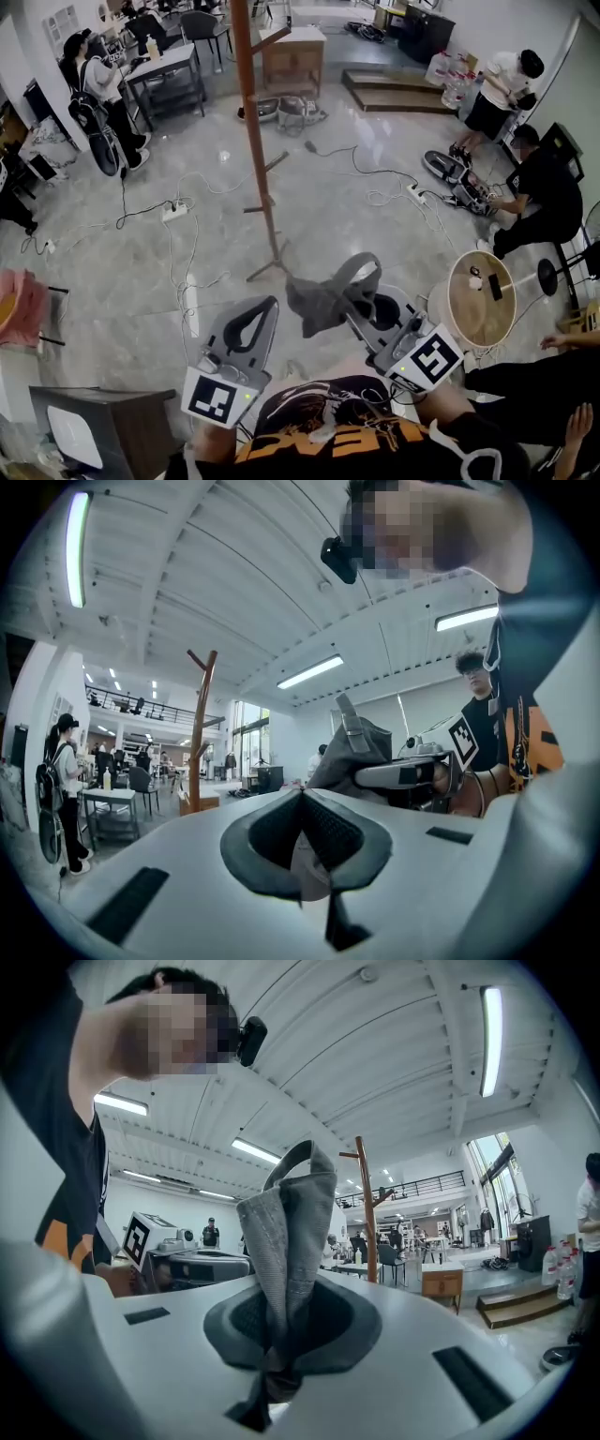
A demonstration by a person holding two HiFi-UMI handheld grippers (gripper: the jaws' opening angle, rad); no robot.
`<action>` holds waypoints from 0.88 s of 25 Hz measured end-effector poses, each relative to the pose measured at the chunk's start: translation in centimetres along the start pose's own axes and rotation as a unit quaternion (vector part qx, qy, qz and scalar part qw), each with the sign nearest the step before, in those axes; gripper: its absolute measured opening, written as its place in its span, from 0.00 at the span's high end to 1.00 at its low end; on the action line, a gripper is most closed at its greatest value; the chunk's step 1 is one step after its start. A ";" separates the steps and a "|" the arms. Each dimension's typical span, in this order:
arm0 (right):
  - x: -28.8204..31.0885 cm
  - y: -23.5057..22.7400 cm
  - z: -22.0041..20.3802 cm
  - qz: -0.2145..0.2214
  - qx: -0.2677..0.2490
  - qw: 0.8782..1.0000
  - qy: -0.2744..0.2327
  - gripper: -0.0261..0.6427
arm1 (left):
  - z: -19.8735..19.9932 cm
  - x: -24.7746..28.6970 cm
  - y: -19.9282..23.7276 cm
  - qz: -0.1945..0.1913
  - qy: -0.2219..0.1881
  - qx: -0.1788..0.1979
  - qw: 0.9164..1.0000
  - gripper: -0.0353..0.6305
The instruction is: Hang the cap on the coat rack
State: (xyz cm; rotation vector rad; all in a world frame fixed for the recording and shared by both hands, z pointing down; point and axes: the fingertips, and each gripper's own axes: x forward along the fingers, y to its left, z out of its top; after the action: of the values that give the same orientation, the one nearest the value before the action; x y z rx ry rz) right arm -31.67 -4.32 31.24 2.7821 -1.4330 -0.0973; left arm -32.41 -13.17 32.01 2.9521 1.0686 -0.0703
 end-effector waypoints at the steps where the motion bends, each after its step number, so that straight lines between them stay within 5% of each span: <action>1: 0.8 -0.7 -0.1 -0.003 0.002 1.000 0.001 0.90 | 0.0 0.7 0.9 -0.002 0.000 0.000 1.000 0.91; 7: 4.4 -5.8 -0.8 0.010 0.002 1.000 0.008 0.90 | -0.4 6.1 4.5 -0.004 0.005 -0.006 1.000 0.91; 22: 12.8 -19.4 -1.6 0.094 0.036 0.995 -0.018 0.90 | -1.1 18.8 11.7 0.087 0.022 0.002 0.996 0.91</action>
State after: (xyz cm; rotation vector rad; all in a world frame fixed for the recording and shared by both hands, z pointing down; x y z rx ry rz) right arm -8.41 -3.47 31.51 2.6961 -1.7305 -0.0958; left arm -10.41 -10.11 32.18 3.0493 0.8123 -0.0071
